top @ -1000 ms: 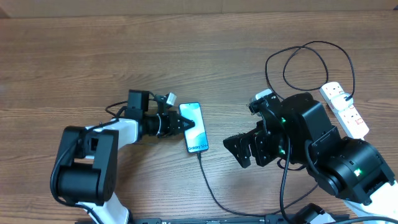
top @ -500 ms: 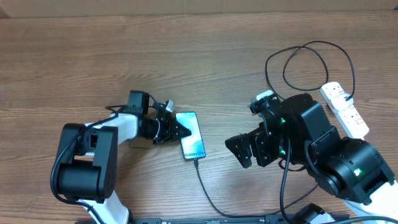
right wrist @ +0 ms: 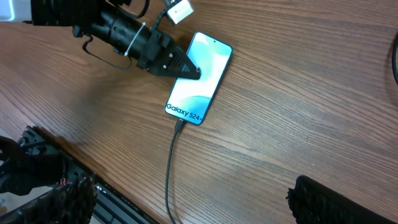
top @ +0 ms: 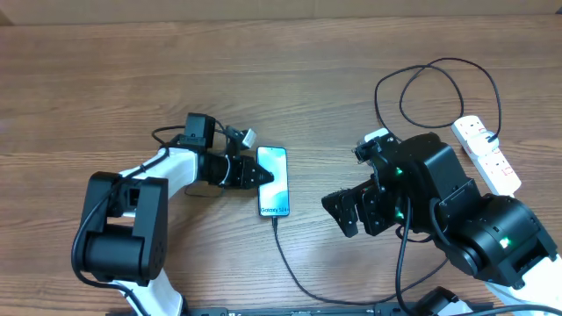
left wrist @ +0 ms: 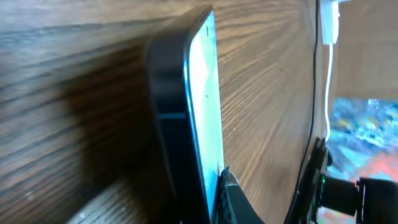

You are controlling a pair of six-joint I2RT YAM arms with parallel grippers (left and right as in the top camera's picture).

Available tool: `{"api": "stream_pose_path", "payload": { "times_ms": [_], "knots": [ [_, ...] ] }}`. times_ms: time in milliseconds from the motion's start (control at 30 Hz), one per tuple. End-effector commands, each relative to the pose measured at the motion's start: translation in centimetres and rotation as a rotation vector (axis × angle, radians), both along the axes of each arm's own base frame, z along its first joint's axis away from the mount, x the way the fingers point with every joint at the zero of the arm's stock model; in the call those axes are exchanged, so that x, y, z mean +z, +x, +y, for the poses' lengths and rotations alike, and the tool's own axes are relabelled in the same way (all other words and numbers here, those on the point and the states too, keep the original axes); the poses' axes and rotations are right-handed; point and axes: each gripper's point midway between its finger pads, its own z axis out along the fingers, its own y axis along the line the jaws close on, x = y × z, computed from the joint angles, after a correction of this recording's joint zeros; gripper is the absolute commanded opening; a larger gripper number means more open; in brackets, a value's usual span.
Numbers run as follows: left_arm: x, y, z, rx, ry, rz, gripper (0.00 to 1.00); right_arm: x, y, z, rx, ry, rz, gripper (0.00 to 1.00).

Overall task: Plug charger to phone and switch on socket
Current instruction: 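Lower the plugged phone flat onto the table with the left gripper, then release the phone and withdraw both grippers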

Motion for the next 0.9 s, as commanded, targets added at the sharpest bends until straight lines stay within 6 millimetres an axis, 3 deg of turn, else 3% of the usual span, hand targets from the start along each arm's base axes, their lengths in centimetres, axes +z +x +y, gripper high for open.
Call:
{"api": "stream_pose_path", "payload": {
  "times_ms": [0, 267, 633, 867],
  "knots": [
    [-0.7, -0.1, -0.7, -0.069, -0.037, -0.031, 0.07, 1.0, 0.3, -0.2, -0.014, 0.010, -0.033, 1.00],
    [-4.6, -1.7, -0.4, -0.058, -0.019, 0.112, 0.11, 1.0, 0.3, -0.2, -0.015, 0.010, -0.034, 1.00],
    [-6.7, -1.8, 1.2, 0.017, 0.119, 0.189, 0.27, 1.0, 0.3, -0.2, -0.015, 0.010, -0.034, 1.00],
    [-8.8, -2.9, 3.7, 0.058, 0.311, 0.252, 0.32, 1.0, 0.5, -0.4, -0.024, 0.002, -0.042, 1.00]
  ]
}}
